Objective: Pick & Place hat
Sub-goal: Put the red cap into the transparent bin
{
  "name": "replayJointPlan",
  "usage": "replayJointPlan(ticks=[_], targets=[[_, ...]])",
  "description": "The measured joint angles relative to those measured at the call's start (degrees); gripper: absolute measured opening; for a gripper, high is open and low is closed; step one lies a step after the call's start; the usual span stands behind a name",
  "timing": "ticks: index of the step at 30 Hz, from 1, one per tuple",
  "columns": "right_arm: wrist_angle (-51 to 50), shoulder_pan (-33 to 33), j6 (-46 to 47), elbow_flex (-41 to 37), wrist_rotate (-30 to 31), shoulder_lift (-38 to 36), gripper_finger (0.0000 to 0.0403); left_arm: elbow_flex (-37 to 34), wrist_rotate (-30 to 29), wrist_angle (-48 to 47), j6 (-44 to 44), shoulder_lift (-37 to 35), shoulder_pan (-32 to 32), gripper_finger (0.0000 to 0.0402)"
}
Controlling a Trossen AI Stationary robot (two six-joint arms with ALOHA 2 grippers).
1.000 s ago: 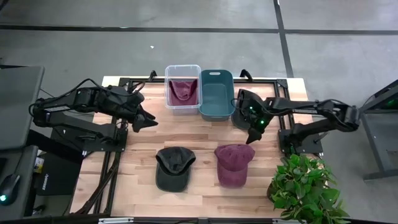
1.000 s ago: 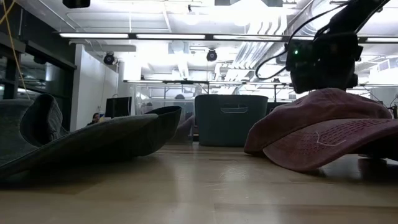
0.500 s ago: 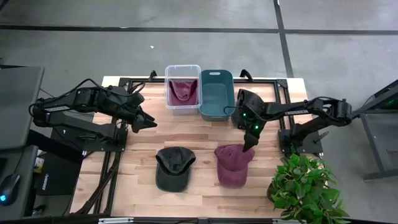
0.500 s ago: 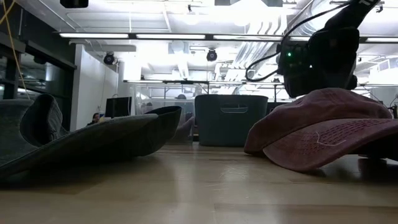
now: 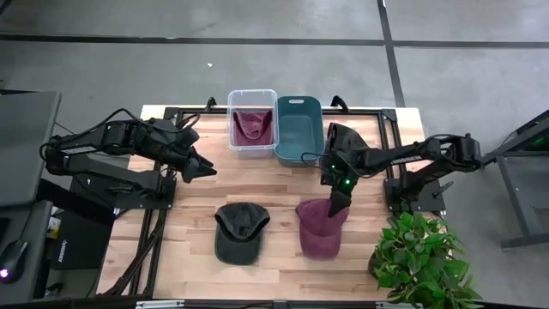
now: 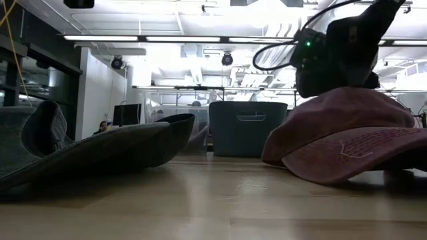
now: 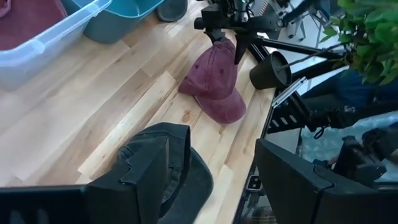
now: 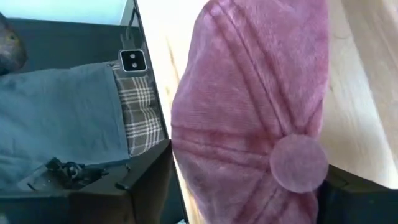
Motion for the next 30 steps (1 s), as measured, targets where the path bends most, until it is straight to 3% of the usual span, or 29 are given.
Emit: replayJointPlan(ticks=[8,19,30], targets=[[1.34,1.39,0.05,0.00,2.11,0.00,0.0177,0.00,0.04,-0.02,-2.70,0.00,0.00,0.0223],[1.34,1.37,-3.38,0.00,1.54,0.00,0.0011,0.00,-0.12,-0.02,-2.70,1.01,0.00,0.0223],[0.84,2.29,-4.71,0.00,3.37,-3.84,0.0003,0.03,-0.02,0.00,-7.80,3.50,0.00,0.0223]])
